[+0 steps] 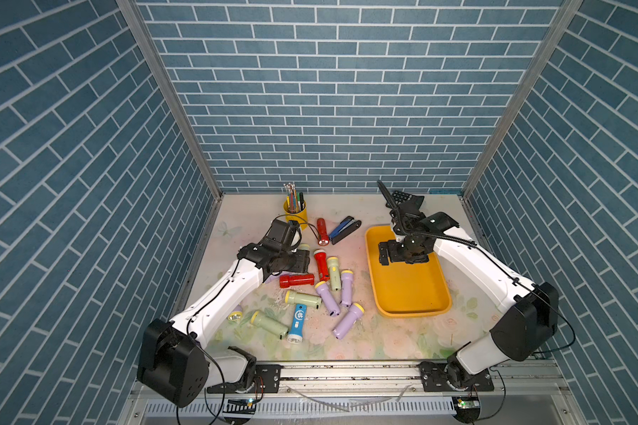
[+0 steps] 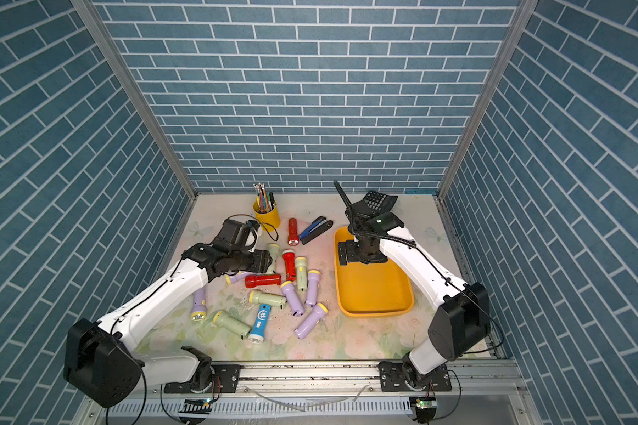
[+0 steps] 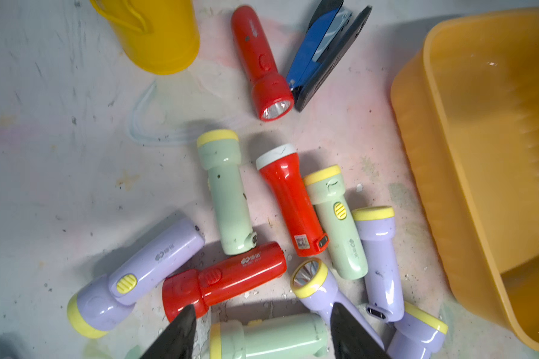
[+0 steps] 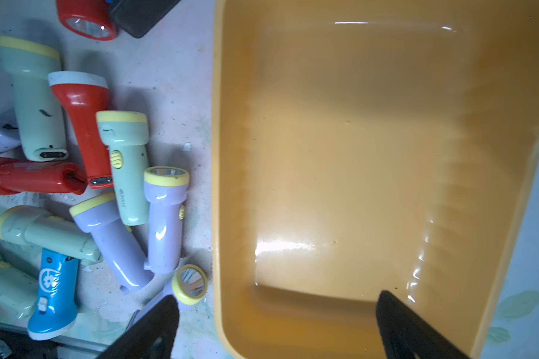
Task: Put the flashlights into the storage boxes
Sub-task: Pick up the flashlight from the center of the board.
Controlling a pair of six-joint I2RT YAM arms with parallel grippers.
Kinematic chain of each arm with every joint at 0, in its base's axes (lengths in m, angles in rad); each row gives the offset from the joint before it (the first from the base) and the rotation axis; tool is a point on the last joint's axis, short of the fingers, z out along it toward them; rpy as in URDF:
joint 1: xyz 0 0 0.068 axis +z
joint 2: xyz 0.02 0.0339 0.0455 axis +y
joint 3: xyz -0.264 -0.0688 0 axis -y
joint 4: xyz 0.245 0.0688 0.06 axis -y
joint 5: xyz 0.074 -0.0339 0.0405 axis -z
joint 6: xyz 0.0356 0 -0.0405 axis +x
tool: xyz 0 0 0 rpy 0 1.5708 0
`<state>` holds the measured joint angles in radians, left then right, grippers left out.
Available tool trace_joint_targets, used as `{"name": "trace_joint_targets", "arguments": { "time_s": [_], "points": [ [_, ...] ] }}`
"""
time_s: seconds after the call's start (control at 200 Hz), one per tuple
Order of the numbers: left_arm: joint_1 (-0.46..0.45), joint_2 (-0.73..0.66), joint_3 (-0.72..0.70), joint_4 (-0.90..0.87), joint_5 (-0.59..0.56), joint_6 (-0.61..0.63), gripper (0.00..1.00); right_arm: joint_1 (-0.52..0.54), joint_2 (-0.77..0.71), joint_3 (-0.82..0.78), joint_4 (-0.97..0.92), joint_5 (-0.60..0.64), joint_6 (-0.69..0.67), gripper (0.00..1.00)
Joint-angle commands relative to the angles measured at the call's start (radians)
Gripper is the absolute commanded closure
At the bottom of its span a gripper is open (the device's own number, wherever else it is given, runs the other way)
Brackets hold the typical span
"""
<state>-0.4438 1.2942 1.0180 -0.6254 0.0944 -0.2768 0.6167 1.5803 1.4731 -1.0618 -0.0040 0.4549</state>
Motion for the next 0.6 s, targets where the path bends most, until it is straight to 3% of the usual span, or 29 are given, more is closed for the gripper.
{"name": "trace_joint_targets", "arguments": {
  "time_s": [0.0,0.15,0.365,0.595],
  "points": [
    [0.000,-0.014,-0.055,-0.027,-0.006,-0.043,0.32,0.099,0.061,0.062,-0.038,-0.020,0.074,0.01],
    [0.023,-0.047,-0.118,0.017,-0.019,-0.068,0.33,0.196,0.110,0.065,0.084,-0.075,0.161,0.01],
    [0.066,-0.076,-0.148,0.033,-0.007,-0.063,0.33,0.259,0.220,0.082,0.089,-0.119,0.211,0.04],
    [0.081,-0.099,-0.195,0.075,0.007,-0.087,0.34,0.260,0.267,0.009,0.168,-0.170,0.254,0.23]
  ]
}}
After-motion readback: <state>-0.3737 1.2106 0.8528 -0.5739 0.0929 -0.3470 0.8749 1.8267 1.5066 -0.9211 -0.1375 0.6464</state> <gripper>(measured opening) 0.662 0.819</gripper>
